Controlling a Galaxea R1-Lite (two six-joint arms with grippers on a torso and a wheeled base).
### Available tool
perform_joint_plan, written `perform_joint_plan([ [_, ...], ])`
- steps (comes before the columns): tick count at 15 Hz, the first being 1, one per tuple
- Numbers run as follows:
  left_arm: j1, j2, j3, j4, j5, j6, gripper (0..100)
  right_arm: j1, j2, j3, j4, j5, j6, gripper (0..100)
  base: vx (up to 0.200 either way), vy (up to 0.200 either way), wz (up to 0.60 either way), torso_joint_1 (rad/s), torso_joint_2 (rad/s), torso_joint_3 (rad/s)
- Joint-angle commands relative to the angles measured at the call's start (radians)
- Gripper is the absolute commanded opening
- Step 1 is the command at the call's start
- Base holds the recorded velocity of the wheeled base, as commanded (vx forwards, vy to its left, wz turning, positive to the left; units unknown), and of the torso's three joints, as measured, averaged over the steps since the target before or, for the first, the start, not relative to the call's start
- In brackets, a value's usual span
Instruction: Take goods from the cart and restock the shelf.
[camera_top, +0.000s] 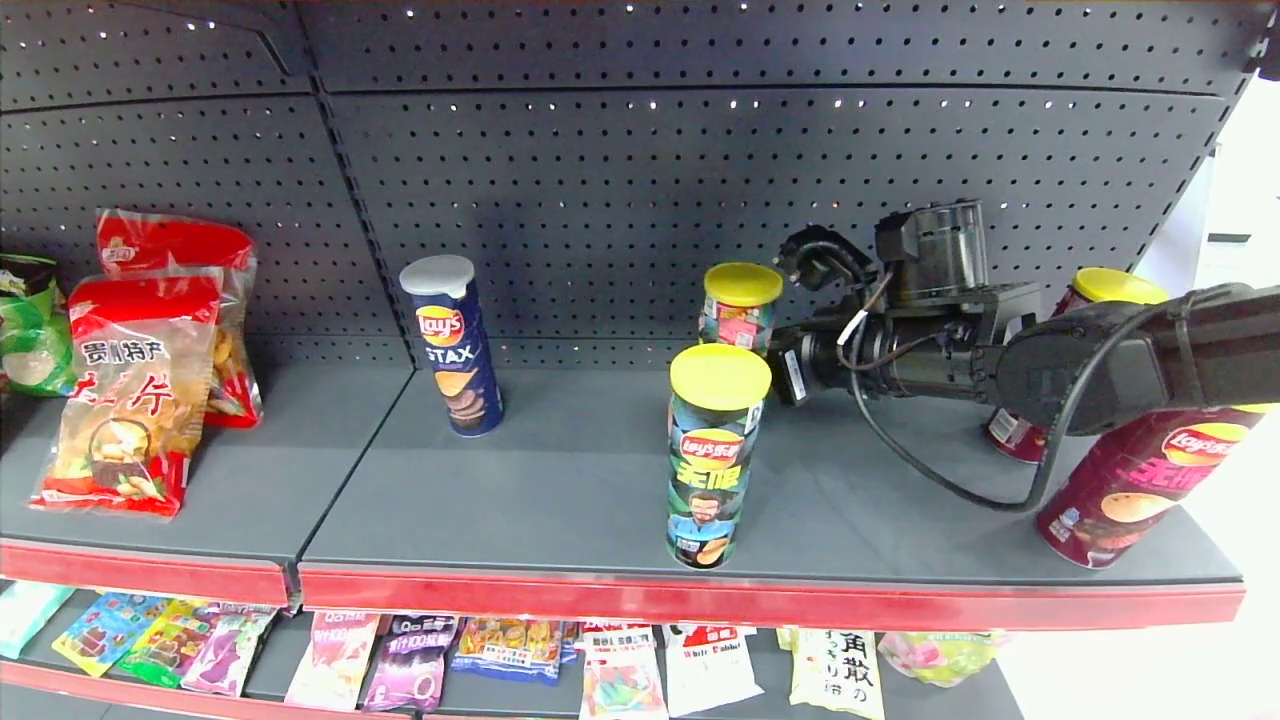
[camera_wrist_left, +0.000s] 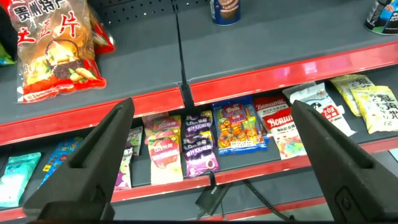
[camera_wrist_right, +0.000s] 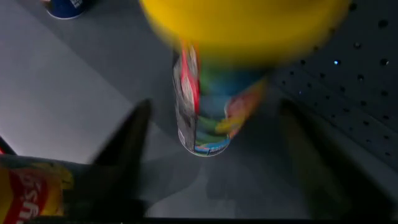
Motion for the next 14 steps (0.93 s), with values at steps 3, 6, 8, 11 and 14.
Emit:
perform_joint_plan([
  [3, 0.000, 0.003, 0.007, 0.000, 0.000, -0.007, 100, 0.000, 0.003, -0.012, -0.007, 0.001, 0.001, 100, 0.000, 0.000, 0.00, 0.000, 0.00, 0.000],
  [6, 0.000, 0.003, 0.011, 0.000, 0.000, -0.007, 100, -0.003, -0.018, 0.001, -0.008, -0.016, 0.004, 100, 0.000, 0.000, 0.00, 0.000, 0.00, 0.000],
  [8, 0.000, 0.003, 0.011, 0.000, -0.001, -0.007, 100, -0.002, -0.057, 0.041, -0.014, -0.020, 0.007, 100, 0.000, 0.000, 0.00, 0.000, 0.00, 0.000],
  [11, 0.000, 0.017, 0.011, 0.000, -0.012, -0.007, 100, -0.010, -0.161, 0.136, -0.014, -0.027, 0.029, 100, 0.000, 0.000, 0.00, 0.000, 0.00, 0.000],
  [14, -0.002, 0.047, 0.011, -0.002, -0.023, -0.007, 100, -0.023, -0.244, 0.240, -0.047, -0.066, 0.041, 100, 0.000, 0.000, 0.00, 0.000, 0.00, 0.000],
])
